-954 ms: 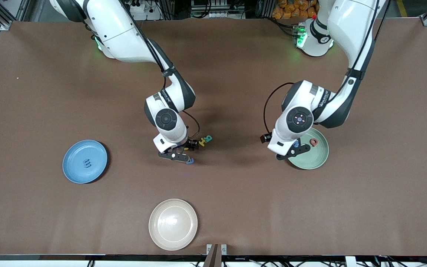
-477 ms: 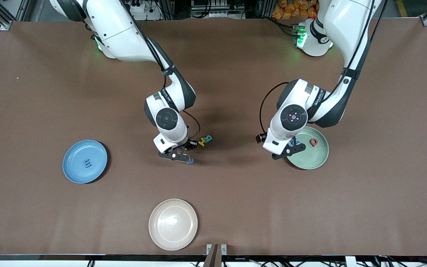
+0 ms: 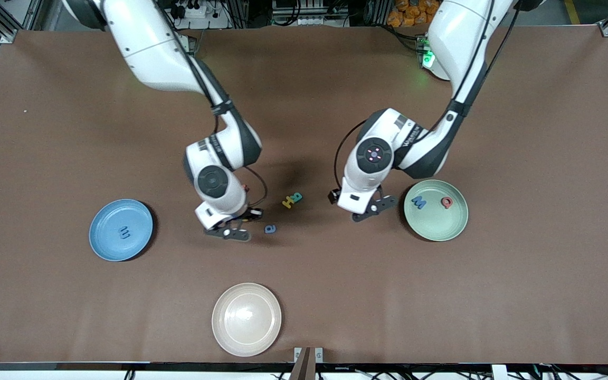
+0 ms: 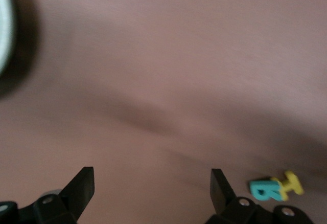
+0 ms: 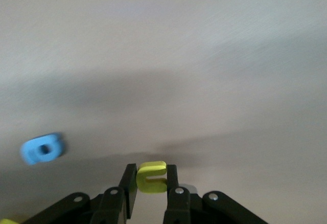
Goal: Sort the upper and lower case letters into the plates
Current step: 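Grasp the yellow c with the right gripper while the left gripper withdraws, then place the c in the blue plate while the left gripper reaches the teal R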
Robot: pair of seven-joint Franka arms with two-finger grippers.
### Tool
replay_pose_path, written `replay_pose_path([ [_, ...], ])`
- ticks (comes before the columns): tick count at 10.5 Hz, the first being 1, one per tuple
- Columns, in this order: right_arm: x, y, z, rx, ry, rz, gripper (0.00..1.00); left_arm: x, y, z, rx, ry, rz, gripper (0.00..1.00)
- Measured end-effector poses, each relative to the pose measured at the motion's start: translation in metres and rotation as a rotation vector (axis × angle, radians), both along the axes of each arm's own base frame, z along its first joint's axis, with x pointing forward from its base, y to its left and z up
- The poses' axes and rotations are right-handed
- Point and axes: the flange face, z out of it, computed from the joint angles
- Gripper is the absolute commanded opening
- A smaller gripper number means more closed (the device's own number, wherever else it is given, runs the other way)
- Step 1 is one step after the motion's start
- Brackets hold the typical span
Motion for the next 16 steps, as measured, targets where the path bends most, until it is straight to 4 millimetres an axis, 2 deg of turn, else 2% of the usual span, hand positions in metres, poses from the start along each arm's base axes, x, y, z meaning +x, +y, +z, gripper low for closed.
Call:
replay_pose_path([
  [2, 0.018, -0.059, 0.027, 0.01, 0.043, 0.079, 0.0, -0.013, -0.028, 0.0, 0.036, -0.094, -0.226, 1.0],
  [3, 0.023, -0.088, 0.033, 0.018, 0.059, 0.126, 0.0, -0.018, -0.043, 0.005, 0.026, -0.153, -0.361, 1.0],
  [5, 0.032, -0.163, 0.033, 0.041, 0.079, 0.224, 0.0, -0.017, -0.062, 0.011, -0.034, -0.264, -0.586, 1.0],
  [7, 0.038, -0.236, 0.031, 0.063, 0.085, 0.305, 0.0, -0.014, -0.073, 0.003, -0.061, -0.352, -0.786, 1.0],
  [8, 0.038, -0.259, 0.029, 0.062, 0.089, 0.339, 0.0, -0.013, -0.074, -0.002, -0.047, -0.372, -0.904, 1.0],
  [10, 0.034, -0.282, 0.023, 0.046, 0.106, 0.382, 0.02, -0.009, -0.076, 0.0, -0.029, -0.398, -1.075, 1.0],
  [11, 0.032, -0.284, 0.02, 0.041, 0.113, 0.39, 0.46, -0.008, -0.078, 0.003, -0.026, -0.409, -1.12, 1.0],
  [12, 0.03, -0.283, 0.018, 0.037, 0.119, 0.4, 0.99, -0.009, -0.084, 0.004, -0.027, -0.419, -1.151, 1.0],
  [14, 0.03, -0.283, 0.017, 0.037, 0.119, 0.415, 1.0, -0.018, -0.104, -0.01, -0.033, -0.439, -1.214, 1.0],
  [16, 0.03, -0.282, 0.017, 0.037, 0.117, 0.419, 1.0, -0.019, -0.109, -0.038, -0.036, -0.456, -1.259, 1.0],
])
